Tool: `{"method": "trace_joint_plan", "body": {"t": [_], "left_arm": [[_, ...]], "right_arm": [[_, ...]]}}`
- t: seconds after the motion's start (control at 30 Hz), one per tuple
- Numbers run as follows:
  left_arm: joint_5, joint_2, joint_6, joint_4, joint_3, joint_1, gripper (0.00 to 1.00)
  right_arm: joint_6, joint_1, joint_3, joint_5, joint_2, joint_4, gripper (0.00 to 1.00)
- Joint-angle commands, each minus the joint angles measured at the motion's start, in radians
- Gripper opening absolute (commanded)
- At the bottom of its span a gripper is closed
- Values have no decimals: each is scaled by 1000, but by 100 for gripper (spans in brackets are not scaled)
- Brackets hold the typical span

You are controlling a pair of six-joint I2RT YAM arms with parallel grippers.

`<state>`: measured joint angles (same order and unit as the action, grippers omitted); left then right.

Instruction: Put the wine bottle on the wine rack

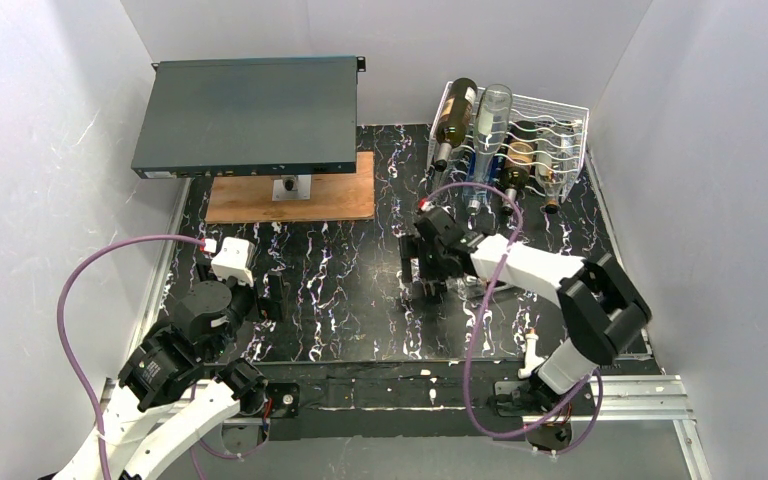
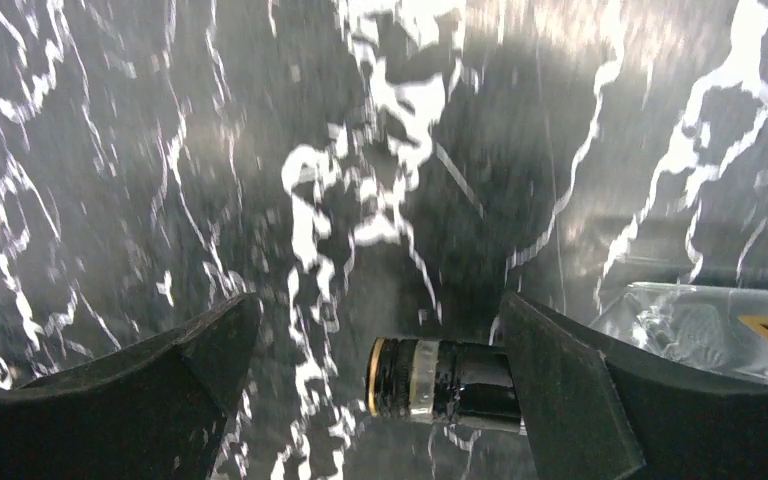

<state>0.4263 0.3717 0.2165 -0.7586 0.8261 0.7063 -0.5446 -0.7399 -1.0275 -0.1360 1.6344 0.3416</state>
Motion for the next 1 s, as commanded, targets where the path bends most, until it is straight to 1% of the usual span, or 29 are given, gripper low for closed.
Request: {"method": "trace_joint_plan", "body": {"t": [0.0,0.07,0.13,0.27,0.37,0.4,0.47,0.5,0.57,0.63,0.73,0.8,0.9,0.97], "left_arm": [[-1,-7,-12,12,-7,2,99],[-4,-6,-12,13,-7,2,99],[-9,-4,-14,14,-9,3,99],[-20,4,-14,18,-8,2,99],[-21,5,-15,17,-8,2,99],[-20,5,-16,17,-8,2,99],[-15,2,-15,16,-9,2,99],[-13,0,-16,16,-8,2,99],[-8,-5,-15,16,-10,2,99],[-8,-8,-16,16,-10,1,99],[-10,-8,-16,15,-10,2,99],[-11,-7,-15,16,-10,2,99],[-12,-8,-14,16,-10,1,99],[-12,-9,-14,16,-10,3,99]], "right_arm": [[-60,-28,112,7,-147,104,100],[-66,-31,154,2,-214,147,100],[-62,-31,159,-28,-286,208,100],[-23,-30,92,-107,-394,284,100],[-32,-29,21,-239,-448,322,100],[-87,-30,2,-324,-460,350,100],[-261,-13,-29,-509,-468,479,100],[-346,6,-36,-566,-472,542,100],[-441,55,-21,-606,-489,588,100],[-493,114,14,-594,-518,600,100],[-507,249,90,-519,-566,583,100],[-481,314,127,-442,-577,552,100],[-466,345,178,-348,-568,498,100],[-477,346,186,-331,-553,491,100]]}}
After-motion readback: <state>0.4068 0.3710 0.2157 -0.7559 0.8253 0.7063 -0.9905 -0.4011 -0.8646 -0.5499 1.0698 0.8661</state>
